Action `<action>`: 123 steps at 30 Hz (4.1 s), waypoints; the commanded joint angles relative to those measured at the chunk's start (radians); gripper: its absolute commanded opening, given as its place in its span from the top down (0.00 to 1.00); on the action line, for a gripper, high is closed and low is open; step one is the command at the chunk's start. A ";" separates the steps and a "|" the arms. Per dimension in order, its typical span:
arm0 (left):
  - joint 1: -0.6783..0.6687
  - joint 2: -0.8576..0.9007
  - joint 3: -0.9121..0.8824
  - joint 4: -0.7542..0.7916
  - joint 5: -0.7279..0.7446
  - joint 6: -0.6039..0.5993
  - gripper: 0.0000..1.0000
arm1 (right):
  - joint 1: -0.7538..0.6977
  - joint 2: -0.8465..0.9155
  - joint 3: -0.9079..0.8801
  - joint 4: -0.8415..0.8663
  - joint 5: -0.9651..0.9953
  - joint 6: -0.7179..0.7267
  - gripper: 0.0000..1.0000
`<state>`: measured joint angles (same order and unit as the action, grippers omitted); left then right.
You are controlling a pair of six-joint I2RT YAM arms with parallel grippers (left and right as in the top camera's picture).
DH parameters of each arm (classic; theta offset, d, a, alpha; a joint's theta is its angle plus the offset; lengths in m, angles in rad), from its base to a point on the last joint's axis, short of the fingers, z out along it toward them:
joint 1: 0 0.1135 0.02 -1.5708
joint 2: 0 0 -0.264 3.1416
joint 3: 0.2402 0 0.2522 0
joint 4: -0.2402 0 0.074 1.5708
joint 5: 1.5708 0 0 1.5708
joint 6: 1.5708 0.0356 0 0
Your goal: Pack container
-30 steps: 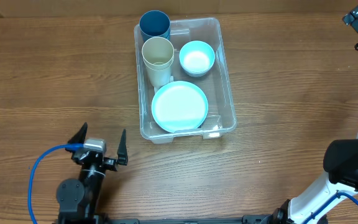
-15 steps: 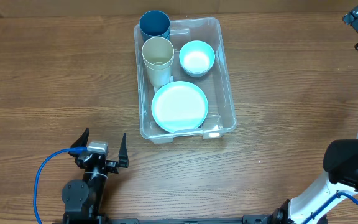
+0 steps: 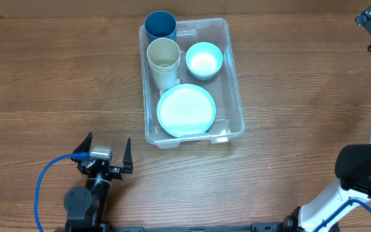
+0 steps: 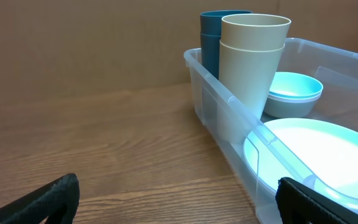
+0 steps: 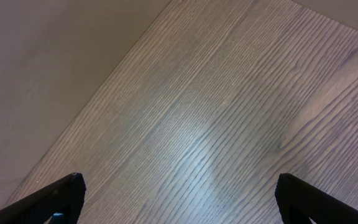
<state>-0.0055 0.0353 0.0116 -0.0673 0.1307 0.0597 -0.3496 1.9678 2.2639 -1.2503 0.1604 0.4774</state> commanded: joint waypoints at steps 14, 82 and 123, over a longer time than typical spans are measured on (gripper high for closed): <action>0.006 -0.011 -0.007 0.001 -0.007 0.019 0.00 | 0.364 -0.262 0.015 0.002 0.029 0.005 0.00; 0.006 -0.011 -0.007 0.001 -0.007 0.019 0.00 | 0.431 -1.965 -2.212 1.078 0.010 -0.303 0.00; 0.006 -0.031 -0.007 -0.007 -0.090 0.056 0.00 | 0.431 -1.965 -2.212 1.078 0.011 -0.303 0.00</action>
<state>-0.0055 0.0132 0.0078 -0.0715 0.0479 0.0898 0.0864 0.0147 0.0547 -0.1764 0.1791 0.1825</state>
